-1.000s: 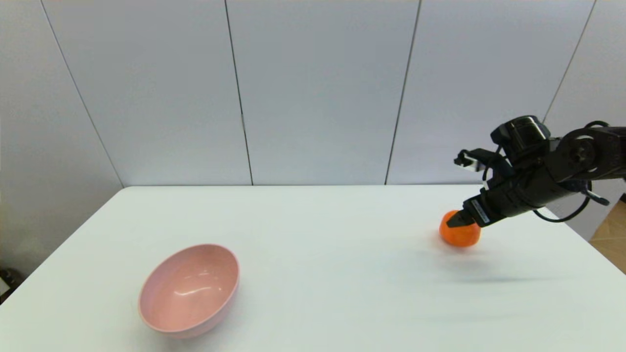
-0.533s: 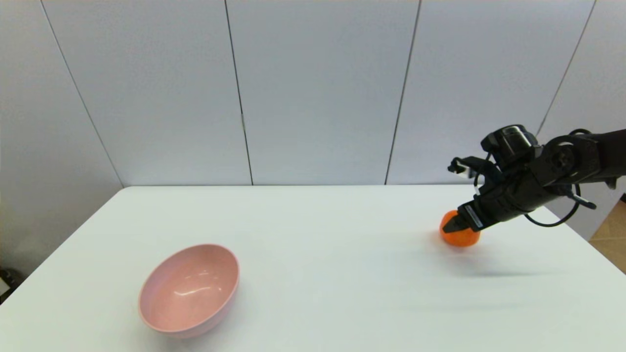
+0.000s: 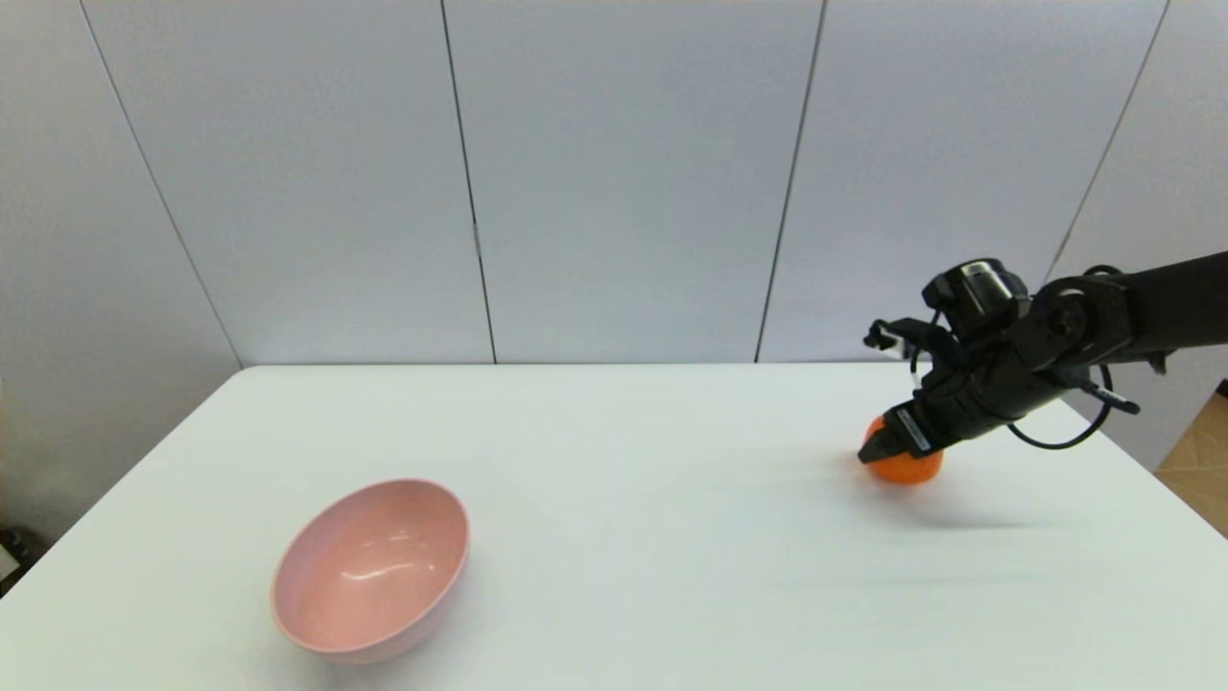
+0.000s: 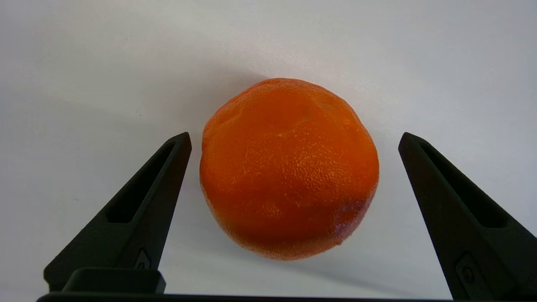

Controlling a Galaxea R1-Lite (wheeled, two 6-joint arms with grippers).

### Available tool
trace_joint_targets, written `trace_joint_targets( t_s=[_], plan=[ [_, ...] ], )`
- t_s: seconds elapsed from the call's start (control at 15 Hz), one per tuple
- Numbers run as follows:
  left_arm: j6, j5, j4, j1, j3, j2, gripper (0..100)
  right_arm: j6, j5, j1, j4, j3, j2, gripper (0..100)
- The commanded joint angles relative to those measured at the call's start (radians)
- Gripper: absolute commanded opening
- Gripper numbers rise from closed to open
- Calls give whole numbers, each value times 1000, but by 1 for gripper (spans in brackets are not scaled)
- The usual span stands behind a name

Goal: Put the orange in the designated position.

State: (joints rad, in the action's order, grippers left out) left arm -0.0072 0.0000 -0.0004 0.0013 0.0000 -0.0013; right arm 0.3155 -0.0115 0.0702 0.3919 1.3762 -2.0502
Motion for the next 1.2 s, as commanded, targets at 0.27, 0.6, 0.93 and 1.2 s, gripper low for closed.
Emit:
trace_joint_targets(
  t_s=[0.27,0.6,0.93,1.2],
  plan=[
    [0,0,0,0,0,1,100,4,1,0,2,18,-27,100],
    [0,0,0,0,0,1,100,4,1,-1,2,18,-33,0],
    [0,0,-1,0,0,1,100,4,2,-1,2,23,-30,0],
    [0,0,-1,0,0,1,100,7,19,16,2,44,24,0]
  ],
)
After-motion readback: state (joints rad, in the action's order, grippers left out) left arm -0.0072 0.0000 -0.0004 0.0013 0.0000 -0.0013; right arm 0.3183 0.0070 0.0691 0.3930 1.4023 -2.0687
